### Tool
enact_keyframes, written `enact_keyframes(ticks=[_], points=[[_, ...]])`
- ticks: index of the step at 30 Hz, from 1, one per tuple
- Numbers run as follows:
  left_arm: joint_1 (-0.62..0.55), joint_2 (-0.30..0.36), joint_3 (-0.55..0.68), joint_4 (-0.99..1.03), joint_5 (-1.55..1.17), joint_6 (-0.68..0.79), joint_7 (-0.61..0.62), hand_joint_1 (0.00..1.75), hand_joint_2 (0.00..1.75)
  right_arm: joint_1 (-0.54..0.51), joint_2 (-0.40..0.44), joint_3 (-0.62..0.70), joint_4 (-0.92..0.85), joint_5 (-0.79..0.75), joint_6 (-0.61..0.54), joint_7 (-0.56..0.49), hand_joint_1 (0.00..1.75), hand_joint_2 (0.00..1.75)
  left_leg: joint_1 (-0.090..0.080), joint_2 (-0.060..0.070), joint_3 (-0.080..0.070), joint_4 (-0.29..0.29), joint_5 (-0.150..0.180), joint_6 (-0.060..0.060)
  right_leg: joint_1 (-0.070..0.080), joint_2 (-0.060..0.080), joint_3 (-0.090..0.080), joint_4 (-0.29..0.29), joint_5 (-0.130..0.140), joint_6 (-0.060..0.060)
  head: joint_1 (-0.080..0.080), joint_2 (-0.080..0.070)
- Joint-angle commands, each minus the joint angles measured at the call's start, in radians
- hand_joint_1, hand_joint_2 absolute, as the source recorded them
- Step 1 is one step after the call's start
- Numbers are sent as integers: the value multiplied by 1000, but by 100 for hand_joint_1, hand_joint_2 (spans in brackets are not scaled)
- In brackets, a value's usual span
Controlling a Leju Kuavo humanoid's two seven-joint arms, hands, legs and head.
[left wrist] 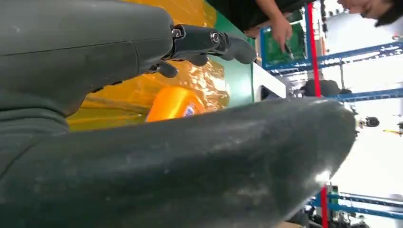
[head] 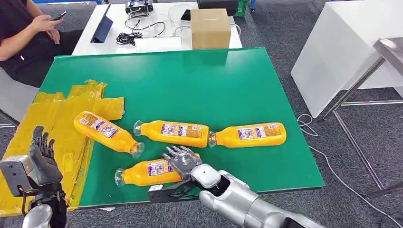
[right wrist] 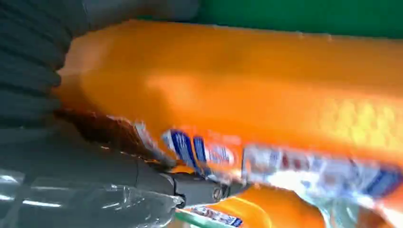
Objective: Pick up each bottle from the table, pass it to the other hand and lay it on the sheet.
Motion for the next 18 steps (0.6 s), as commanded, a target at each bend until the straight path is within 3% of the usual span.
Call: enact_keyframes(ticks=[1,6,9,11,14,15,18], points=[[6,-5,47,-4,8,-4,14,0,0,-35,-31,97,78,26,80,18,175,175,0,0,4,-1,-1,-1,0,0,4,-1,-1,0,0,0],[-3,1,44,-7,19,-10,10,0,0,-41,-36,80,0,21,101,27,175,175,0,-1,4,-1,0,-1,0,-1,4,-1,0,0,0,0],[-2,7,36,7,36,-25,1,0,0,-18,-40,-3,-47,-65,37,21,175,175,1,-2,5,0,1,-2,0,-2,5,-1,-1,0,0,0],[-4,10,26,41,64,-64,-3,0,0,5,-43,-97,-76,-217,-30,-70,175,175,1,-2,6,-1,1,-2,0,-2,7,-2,-1,0,0,0],[35,5,1,26,178,-166,6,0,0,112,-72,-231,-271,-398,-194,-223,175,175,1,-3,5,0,1,-2,0,-3,6,-1,-2,0,0,0],[62,0,-6,2,219,-200,16,0,175,153,-82,-261,-345,-418,-232,-248,175,175,0,-3,4,-1,2,-2,0,-2,5,-1,-1,0,0,0],[99,-10,-19,-42,218,-202,20,0,175,193,-97,-273,-422,-408,-253,-238,175,175,0,-2,3,0,1,-1,0,-2,4,-1,-1,0,0,0]])
